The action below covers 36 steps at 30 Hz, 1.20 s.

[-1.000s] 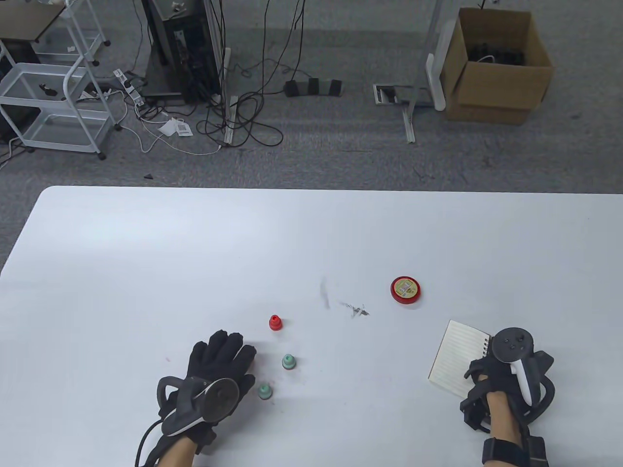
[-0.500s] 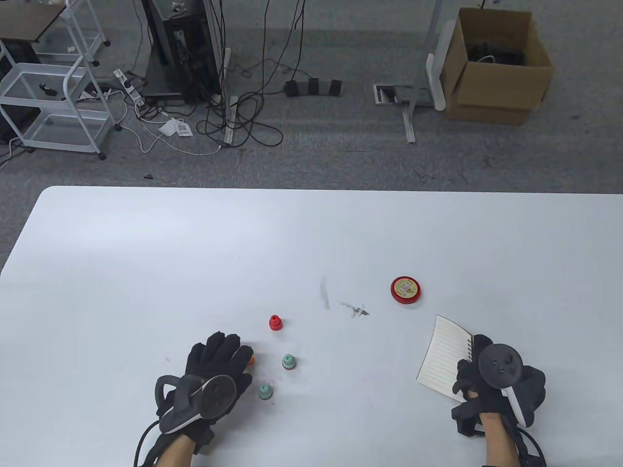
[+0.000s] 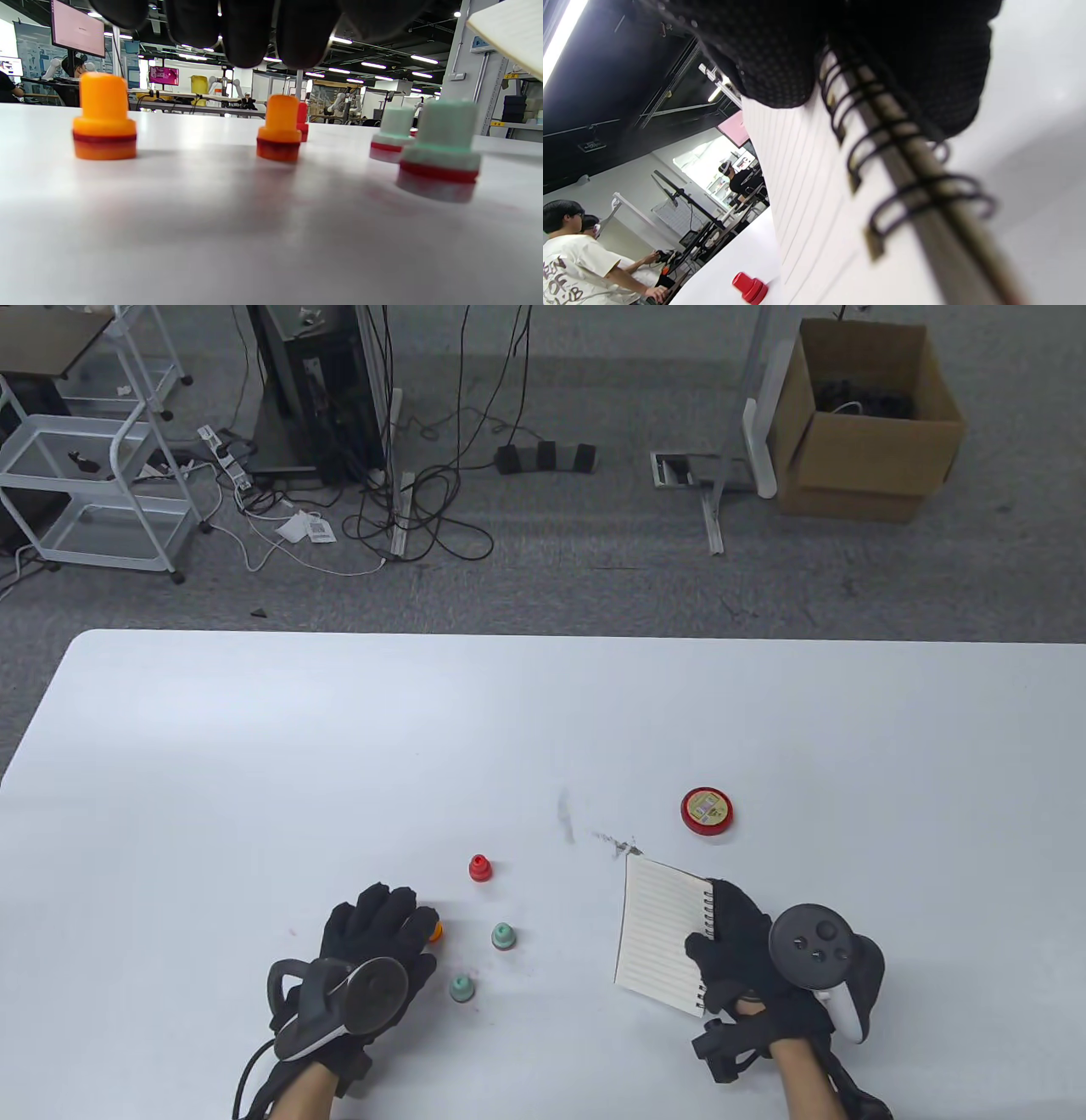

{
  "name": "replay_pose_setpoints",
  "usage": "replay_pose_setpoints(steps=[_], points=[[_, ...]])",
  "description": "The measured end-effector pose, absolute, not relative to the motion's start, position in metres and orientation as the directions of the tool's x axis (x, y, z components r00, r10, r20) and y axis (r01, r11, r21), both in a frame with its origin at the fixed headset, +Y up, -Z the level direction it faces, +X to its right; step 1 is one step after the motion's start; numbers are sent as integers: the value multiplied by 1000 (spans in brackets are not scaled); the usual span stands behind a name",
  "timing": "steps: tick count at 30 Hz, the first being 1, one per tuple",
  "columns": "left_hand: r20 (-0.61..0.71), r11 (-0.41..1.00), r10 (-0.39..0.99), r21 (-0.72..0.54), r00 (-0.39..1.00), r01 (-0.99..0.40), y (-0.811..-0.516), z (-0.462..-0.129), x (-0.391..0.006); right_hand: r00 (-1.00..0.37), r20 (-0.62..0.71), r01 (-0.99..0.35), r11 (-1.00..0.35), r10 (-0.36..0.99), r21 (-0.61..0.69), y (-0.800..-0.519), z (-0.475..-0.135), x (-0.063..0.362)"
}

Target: Stamp reward stamp onto notebook

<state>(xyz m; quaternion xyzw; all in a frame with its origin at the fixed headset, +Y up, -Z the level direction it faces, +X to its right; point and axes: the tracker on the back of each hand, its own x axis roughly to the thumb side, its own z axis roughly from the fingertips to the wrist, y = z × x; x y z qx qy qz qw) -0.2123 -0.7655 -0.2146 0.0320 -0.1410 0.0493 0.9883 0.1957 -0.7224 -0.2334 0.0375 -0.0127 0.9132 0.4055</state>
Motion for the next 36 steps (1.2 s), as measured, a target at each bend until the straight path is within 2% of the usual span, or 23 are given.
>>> replay_pose_setpoints(steps=[8, 16, 19, 23, 26, 36], points=[[273, 993, 98, 32, 957, -111, -767, -217, -215, -621, 82, -759, -624, 779, 186, -737, -245, 152], [260, 992, 97, 52, 961, -114, -765, -215, -219, -628, -18, -723, -574, 778, 385, -769, -253, 121], [255, 990, 111, 52, 961, -128, -764, -215, -220, -683, -27, -678, -619, 730, 396, -779, -252, 111], [256, 991, 106, 56, 961, -124, -765, -215, -220, -803, 1, -551, -742, 597, 381, -787, -249, 100], [259, 991, 103, 59, 960, -122, -764, -215, -219, -891, 49, -407, -842, 452, 355, -790, -246, 92], [259, 990, 110, 61, 960, -130, -764, -215, -221, -935, 40, -312, -869, 354, 385, -791, -241, 83]])
